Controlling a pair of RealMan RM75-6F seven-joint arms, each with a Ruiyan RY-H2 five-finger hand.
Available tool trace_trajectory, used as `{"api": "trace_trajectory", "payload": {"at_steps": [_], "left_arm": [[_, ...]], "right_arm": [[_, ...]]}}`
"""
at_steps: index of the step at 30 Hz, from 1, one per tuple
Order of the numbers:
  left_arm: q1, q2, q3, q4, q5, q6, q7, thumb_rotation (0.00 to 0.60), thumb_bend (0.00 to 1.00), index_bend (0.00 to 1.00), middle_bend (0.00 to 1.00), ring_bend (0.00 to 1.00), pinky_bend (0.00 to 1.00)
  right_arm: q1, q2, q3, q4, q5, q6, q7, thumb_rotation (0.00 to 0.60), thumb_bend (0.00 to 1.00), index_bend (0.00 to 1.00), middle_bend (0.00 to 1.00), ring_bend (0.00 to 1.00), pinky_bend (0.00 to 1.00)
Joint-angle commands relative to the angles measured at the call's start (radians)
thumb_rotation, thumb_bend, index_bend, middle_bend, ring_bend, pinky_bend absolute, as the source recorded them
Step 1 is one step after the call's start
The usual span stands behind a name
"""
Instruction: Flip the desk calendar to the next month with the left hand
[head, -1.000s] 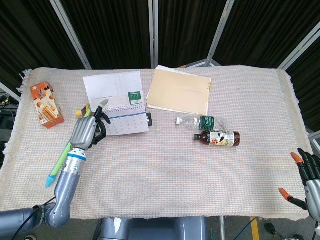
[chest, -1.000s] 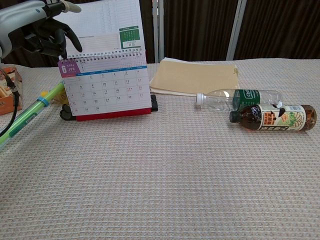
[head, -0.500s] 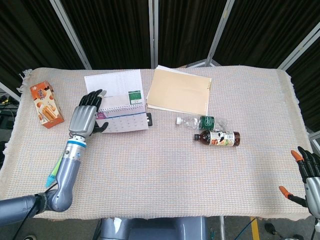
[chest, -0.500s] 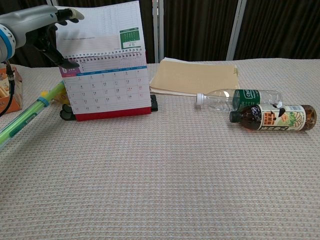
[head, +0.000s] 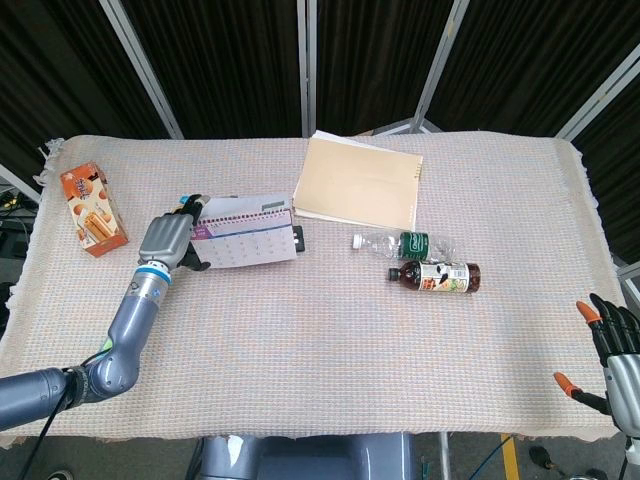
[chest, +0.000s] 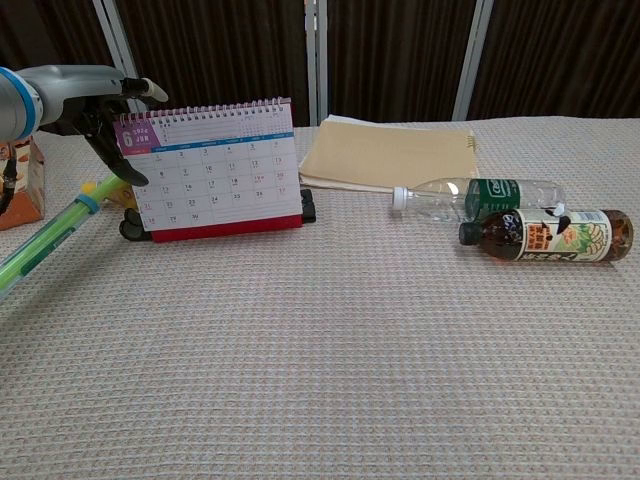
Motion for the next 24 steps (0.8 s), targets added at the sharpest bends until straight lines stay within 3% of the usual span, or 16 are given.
{"api": "trace_trajectory", "payload": {"at_steps": [1, 4, 8, 14, 17, 19, 24], "left_arm": [[-0.002, 0.0, 0.004, 0.011, 0.018, 0.001, -0.03, 0.6, 0.15, 0.0, 0.0, 0.22, 0.25], [0.01, -0.004, 0.0, 0.007, 0.069, 0.036, -0.063, 0.6, 0.16, 0.0, 0.0, 0.16, 0.17], [0.064, -0.008, 0.003, -0.025, 0.262, 0.15, -0.172, 0.6, 0.16, 0.0, 0.0, 0.03, 0.08], [0.153, 0.028, 0.062, -0.09, 0.498, 0.299, -0.246, 0.6, 0.17, 0.0, 0.0, 0.0, 0.03], [0.216, 0.061, 0.124, -0.142, 0.603, 0.376, -0.246, 0.6, 0.17, 0.0, 0.0, 0.0, 0.0], [0.296, 0.075, 0.22, -0.171, 0.705, 0.471, -0.21, 0.6, 0.17, 0.0, 0.0, 0.0, 0.0], [0.433, 0.039, 0.354, -0.119, 0.868, 0.616, -0.206, 0.6, 0.17, 0.0, 0.0, 0.0, 0.0]], "right_arm": [[0.0, 0.0, 0.0, 0.0, -0.001, 0.0, 0.0, 0.6, 0.07, 0.02, 0.0, 0.0, 0.0], [0.0, 0.0, 0.0, 0.0, -0.003, 0.004, 0.001, 0.6, 0.07, 0.02, 0.0, 0.0, 0.0], [-0.001, -0.001, -0.002, 0.001, -0.009, 0.007, -0.003, 0.6, 0.07, 0.02, 0.0, 0.0, 0.0], [-0.004, -0.001, -0.003, -0.001, -0.017, 0.017, -0.01, 0.6, 0.07, 0.02, 0.0, 0.0, 0.0], [-0.006, 0.001, -0.001, -0.003, -0.015, 0.023, -0.014, 0.6, 0.07, 0.02, 0.0, 0.0, 0.0], [-0.009, 0.001, 0.006, 0.001, -0.002, 0.028, -0.02, 0.6, 0.07, 0.02, 0.0, 0.0, 0.0], [-0.008, 0.0, 0.011, 0.004, 0.015, 0.02, -0.018, 0.6, 0.07, 0.02, 0.0, 0.0, 0.0]]}}
